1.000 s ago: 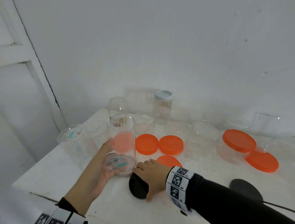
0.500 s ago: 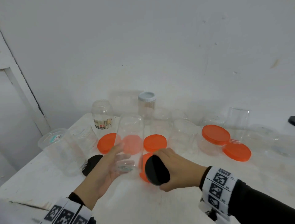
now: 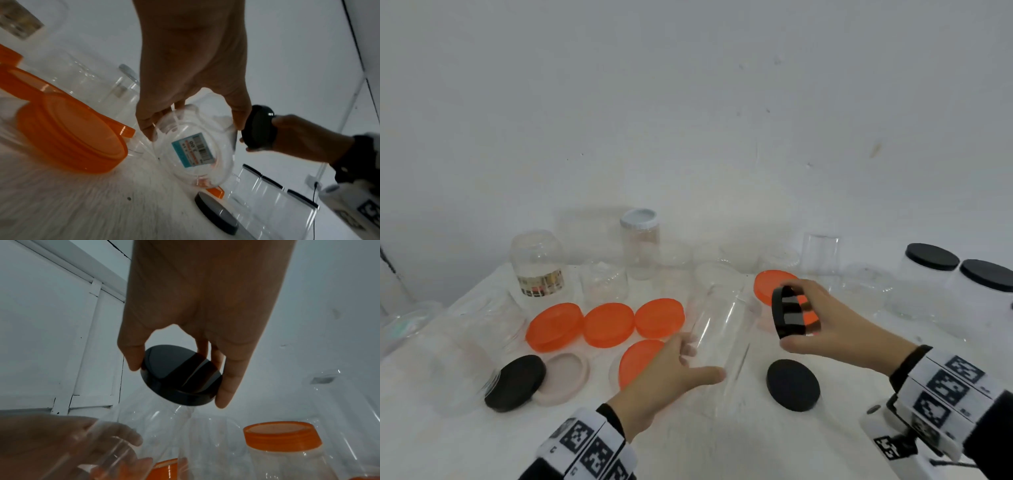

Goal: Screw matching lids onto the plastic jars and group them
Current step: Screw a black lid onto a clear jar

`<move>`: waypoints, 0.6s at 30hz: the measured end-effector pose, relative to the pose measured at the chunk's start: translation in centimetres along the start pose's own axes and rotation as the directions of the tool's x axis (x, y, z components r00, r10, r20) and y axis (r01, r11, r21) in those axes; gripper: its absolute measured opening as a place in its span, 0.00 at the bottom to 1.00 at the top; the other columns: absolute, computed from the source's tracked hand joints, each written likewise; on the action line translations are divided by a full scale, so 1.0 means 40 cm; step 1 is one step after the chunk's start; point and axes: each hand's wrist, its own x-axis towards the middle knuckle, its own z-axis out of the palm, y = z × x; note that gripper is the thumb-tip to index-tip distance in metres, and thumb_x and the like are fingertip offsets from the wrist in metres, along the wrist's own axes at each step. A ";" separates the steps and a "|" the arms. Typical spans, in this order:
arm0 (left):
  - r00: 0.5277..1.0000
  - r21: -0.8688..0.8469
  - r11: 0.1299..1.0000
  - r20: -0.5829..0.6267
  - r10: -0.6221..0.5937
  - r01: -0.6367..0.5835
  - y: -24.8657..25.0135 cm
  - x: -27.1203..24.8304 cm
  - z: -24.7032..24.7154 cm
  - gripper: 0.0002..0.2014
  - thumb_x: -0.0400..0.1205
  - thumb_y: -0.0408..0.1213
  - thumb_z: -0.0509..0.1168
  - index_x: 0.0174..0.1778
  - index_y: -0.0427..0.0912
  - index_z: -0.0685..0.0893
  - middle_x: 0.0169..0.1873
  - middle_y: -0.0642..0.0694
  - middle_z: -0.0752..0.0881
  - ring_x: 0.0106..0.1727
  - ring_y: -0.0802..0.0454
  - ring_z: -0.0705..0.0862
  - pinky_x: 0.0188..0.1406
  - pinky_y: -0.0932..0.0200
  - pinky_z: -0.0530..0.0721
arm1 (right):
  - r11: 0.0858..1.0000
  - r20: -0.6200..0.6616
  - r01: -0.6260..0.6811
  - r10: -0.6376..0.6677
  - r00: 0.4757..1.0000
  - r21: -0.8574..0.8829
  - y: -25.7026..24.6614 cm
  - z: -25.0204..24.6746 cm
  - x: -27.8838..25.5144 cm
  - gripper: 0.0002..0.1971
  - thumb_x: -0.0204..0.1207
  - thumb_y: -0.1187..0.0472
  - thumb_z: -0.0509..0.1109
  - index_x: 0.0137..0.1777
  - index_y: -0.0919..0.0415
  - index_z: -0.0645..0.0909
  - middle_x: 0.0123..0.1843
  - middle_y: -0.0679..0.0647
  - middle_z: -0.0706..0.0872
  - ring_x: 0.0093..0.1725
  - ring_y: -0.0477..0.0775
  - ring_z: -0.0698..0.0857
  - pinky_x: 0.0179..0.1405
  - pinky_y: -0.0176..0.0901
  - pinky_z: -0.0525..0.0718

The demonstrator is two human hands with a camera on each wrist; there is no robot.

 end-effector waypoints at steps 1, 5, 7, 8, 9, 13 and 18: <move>1.000 0.022 1.000 0.014 0.009 -0.010 0.000 0.009 0.016 0.39 0.60 0.54 0.81 0.65 0.59 0.70 0.60 0.59 0.75 0.60 0.65 0.75 0.43 0.70 0.75 | 1.000 -0.014 0.006 -0.006 1.000 0.004 -0.001 -0.010 -0.005 0.31 0.56 0.46 0.77 0.55 0.19 0.67 0.54 0.22 0.74 0.57 0.28 0.78 0.48 0.35 0.83; 0.996 0.134 0.989 0.068 0.054 -0.063 -0.008 0.036 0.061 0.39 0.68 0.45 0.80 0.69 0.58 0.63 0.63 0.59 0.70 0.65 0.63 0.71 0.45 0.73 0.74 | 0.998 -0.024 0.060 -0.060 0.998 0.018 -0.022 -0.035 -0.014 0.28 0.59 0.49 0.77 0.56 0.24 0.71 0.55 0.26 0.75 0.57 0.31 0.78 0.44 0.31 0.84; 0.993 0.174 0.981 0.089 0.074 -0.088 -0.015 0.045 0.078 0.39 0.68 0.43 0.80 0.68 0.57 0.62 0.66 0.59 0.69 0.69 0.60 0.69 0.50 0.70 0.74 | 0.997 0.004 0.076 -0.076 0.997 -0.006 -0.035 -0.042 -0.014 0.29 0.59 0.49 0.76 0.58 0.24 0.70 0.56 0.25 0.75 0.59 0.30 0.76 0.47 0.28 0.82; 0.992 0.186 0.978 0.097 0.079 -0.096 -0.018 0.048 0.084 0.39 0.68 0.42 0.80 0.68 0.56 0.62 0.67 0.59 0.68 0.70 0.59 0.68 0.53 0.68 0.74 | 0.997 0.028 0.071 -0.070 0.997 -0.036 -0.040 -0.043 -0.012 0.33 0.58 0.47 0.75 0.62 0.23 0.68 0.59 0.23 0.73 0.61 0.29 0.75 0.52 0.30 0.81; 0.991 0.196 0.975 0.105 0.084 -0.104 -0.022 0.049 0.089 0.39 0.68 0.41 0.80 0.67 0.55 0.62 0.66 0.58 0.68 0.70 0.59 0.67 0.55 0.67 0.74 | 0.995 0.059 0.063 -0.058 0.997 -0.071 -0.044 -0.044 -0.011 0.37 0.57 0.44 0.75 0.67 0.23 0.65 0.62 0.22 0.71 0.63 0.30 0.74 0.57 0.34 0.79; 0.987 0.228 0.965 0.126 0.105 -0.131 -0.034 0.046 0.093 0.40 0.65 0.40 0.79 0.66 0.54 0.60 0.59 0.59 0.72 0.59 0.61 0.75 0.53 0.65 0.81 | 0.979 0.204 0.062 -0.022 0.979 -0.192 -0.071 -0.033 0.001 0.43 0.57 0.41 0.74 0.73 0.24 0.60 0.69 0.29 0.67 0.67 0.38 0.73 0.65 0.45 0.78; 0.982 0.226 0.968 0.177 0.069 -0.109 -0.048 0.044 0.097 0.45 0.62 0.43 0.80 0.69 0.54 0.59 0.62 0.55 0.75 0.64 0.56 0.76 0.63 0.52 0.83 | 0.943 0.338 0.116 -0.004 0.941 -0.311 -0.103 -0.004 0.031 0.42 0.67 0.45 0.76 0.76 0.25 0.55 0.62 0.25 0.65 0.57 0.24 0.70 0.49 0.26 0.72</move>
